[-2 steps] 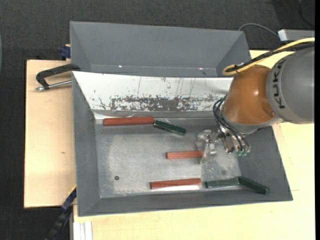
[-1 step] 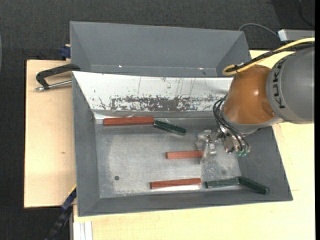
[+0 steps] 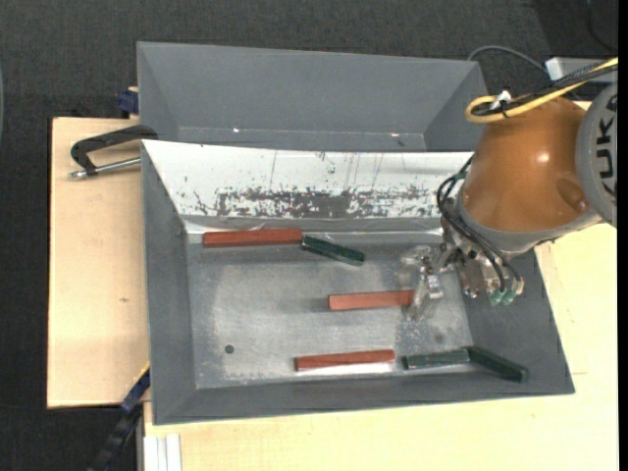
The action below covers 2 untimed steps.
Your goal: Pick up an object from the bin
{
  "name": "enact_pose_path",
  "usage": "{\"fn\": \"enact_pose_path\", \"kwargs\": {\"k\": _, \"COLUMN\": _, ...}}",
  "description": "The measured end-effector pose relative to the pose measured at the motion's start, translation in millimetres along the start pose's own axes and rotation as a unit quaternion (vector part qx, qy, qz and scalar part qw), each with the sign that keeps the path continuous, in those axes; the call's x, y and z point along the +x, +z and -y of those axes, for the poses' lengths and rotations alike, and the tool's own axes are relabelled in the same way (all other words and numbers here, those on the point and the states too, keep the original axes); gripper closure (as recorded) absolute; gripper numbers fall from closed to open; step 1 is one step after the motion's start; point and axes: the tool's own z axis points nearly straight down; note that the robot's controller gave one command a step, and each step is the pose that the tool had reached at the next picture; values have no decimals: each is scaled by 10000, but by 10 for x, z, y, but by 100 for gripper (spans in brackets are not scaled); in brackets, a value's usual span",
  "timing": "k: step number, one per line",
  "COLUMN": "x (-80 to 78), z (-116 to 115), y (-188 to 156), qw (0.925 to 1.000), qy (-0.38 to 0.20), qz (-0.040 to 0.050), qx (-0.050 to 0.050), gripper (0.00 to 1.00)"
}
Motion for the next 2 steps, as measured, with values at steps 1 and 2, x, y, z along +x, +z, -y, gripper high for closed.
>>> {"fn": "enact_pose_path", "kwargs": {"k": 1, "x": 0, "z": 0, "y": 0, "qw": 10000, "qy": -2, "qz": 0, "qx": 1, "gripper": 100}}
{"fn": "enact_pose_path", "kwargs": {"k": 2, "x": 111, "z": 117, "y": -924, "qw": 10000, "qy": -12, "qz": -1, "qx": 2, "gripper": 100}}
